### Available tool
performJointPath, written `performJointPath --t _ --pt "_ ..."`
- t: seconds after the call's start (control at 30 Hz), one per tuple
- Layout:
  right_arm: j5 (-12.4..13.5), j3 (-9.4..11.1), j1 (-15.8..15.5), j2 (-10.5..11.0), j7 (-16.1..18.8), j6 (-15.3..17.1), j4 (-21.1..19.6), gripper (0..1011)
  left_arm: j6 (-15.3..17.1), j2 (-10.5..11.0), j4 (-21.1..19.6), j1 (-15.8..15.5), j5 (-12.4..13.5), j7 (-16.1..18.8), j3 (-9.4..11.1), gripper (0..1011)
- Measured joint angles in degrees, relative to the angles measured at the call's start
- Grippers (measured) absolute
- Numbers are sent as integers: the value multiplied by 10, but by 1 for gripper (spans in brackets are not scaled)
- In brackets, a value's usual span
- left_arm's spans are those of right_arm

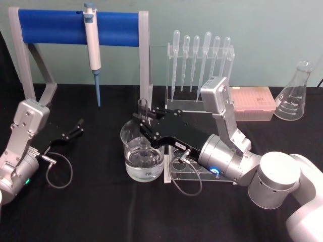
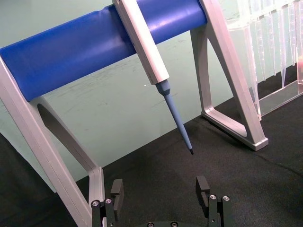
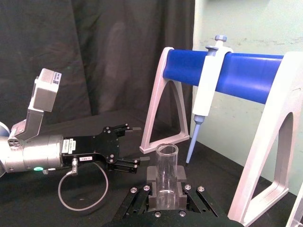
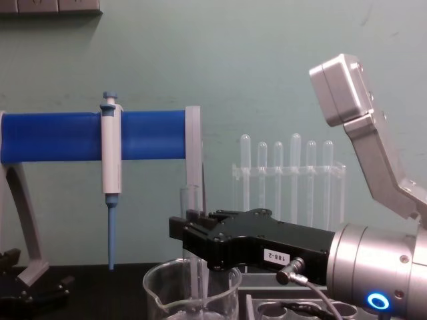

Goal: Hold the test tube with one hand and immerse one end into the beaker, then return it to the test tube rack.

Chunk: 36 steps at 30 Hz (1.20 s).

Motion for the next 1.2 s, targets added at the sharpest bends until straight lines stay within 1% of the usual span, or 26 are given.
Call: performJointPath --t 1.2 --pt "0 0 0 0 0 0 0 224 0 0 0 0 0 0 0 1000"
